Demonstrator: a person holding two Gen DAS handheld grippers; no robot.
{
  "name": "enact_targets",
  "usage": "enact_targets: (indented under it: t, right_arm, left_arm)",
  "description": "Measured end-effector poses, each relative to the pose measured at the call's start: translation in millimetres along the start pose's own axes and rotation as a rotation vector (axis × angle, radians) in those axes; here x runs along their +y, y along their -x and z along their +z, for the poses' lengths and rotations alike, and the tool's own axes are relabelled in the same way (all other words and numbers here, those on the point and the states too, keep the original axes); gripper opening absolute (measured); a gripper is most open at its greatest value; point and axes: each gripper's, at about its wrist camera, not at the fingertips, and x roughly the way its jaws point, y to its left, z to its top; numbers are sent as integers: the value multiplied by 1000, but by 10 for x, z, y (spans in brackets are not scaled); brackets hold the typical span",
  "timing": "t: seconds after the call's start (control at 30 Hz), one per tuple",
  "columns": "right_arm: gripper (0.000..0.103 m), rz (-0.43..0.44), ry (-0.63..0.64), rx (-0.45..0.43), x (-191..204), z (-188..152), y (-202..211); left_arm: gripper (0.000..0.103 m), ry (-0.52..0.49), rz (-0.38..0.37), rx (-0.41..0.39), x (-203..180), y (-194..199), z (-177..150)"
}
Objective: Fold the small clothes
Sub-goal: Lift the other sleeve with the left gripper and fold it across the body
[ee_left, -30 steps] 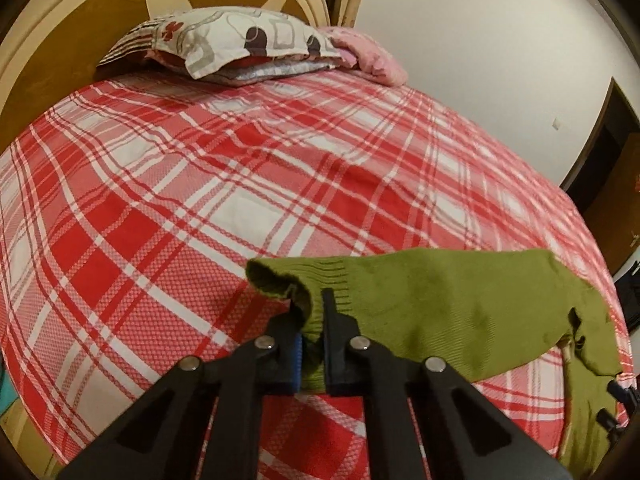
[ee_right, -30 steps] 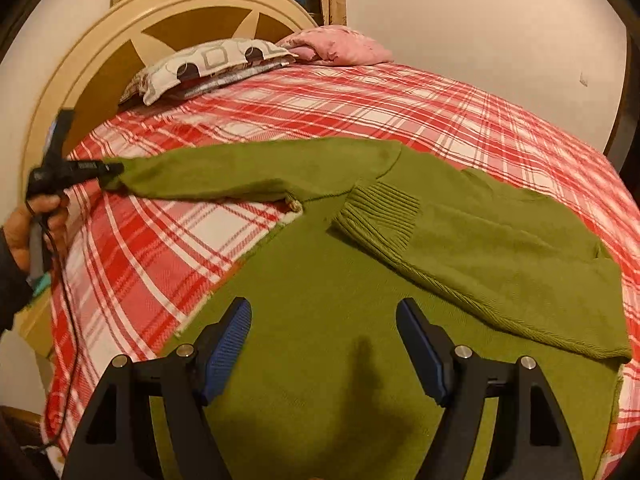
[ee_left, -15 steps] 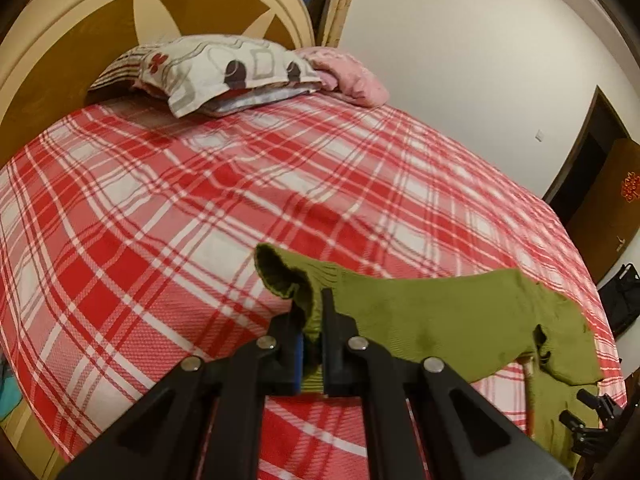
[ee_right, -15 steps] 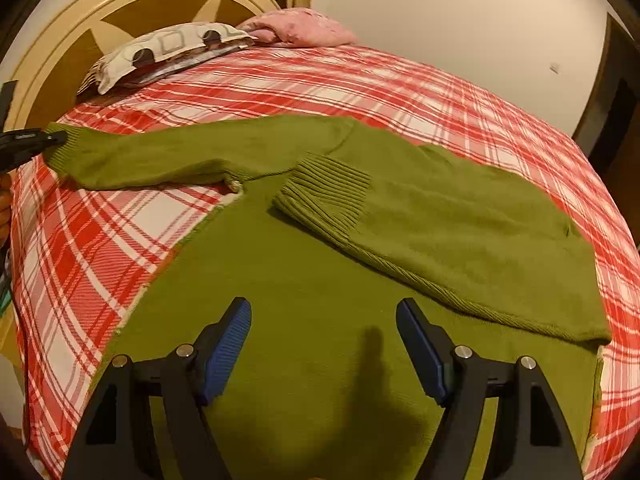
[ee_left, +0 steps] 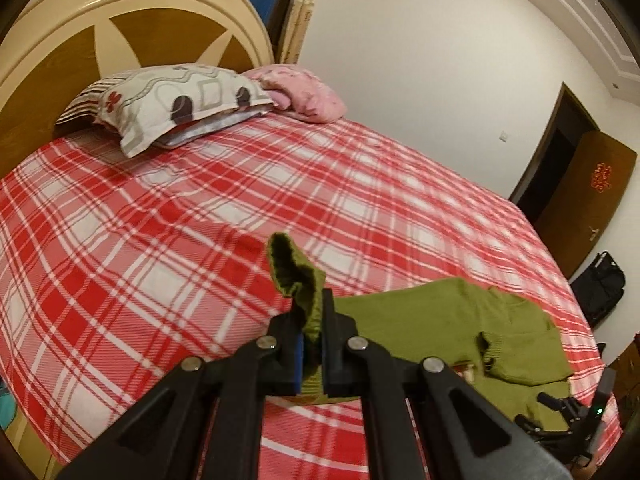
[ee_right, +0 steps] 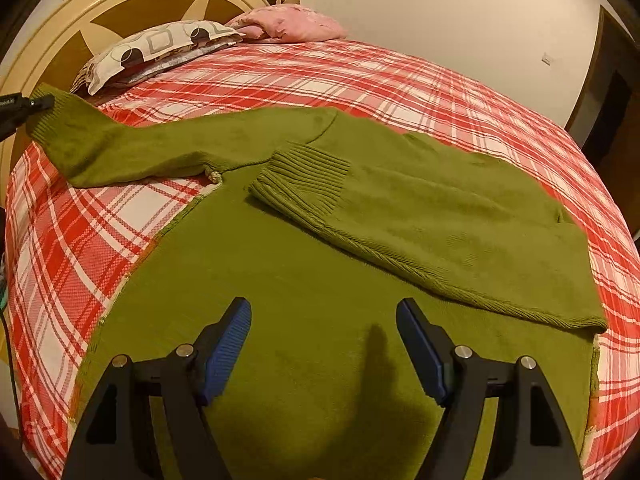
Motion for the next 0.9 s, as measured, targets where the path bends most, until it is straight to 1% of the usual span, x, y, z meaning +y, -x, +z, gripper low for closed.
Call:
enact_targets:
  t: [0.2, 0.37, 0.5, 0.57, 0.73, 0.9]
  right_arm:
    - [76, -4, -14, -7, -84, -1, 103]
    - [76, 0, -31, -16, -198, -6, 246]
    - [76, -11, -53, -18, -348, -41, 356]
    - [76, -12, -69, -20, -428, -67, 405]
    - [76, -25, -120, -29, -679, -188, 503]
    - [76, -26, -183, -33, -936, -337, 539]
  left_arm:
    - [6, -20, -55, -15, -291, 76, 96]
    - [5, -51, -110, -26, -621, 114, 177]
    - [5, -75, -147, -34, -893, 119, 237]
    - [5, -86, -178, -32, -1062, 115, 271]
    - [5, -148, -217, -33, -1497, 86, 325]
    - [5, -182, -246, -33, -1808, 52, 356]
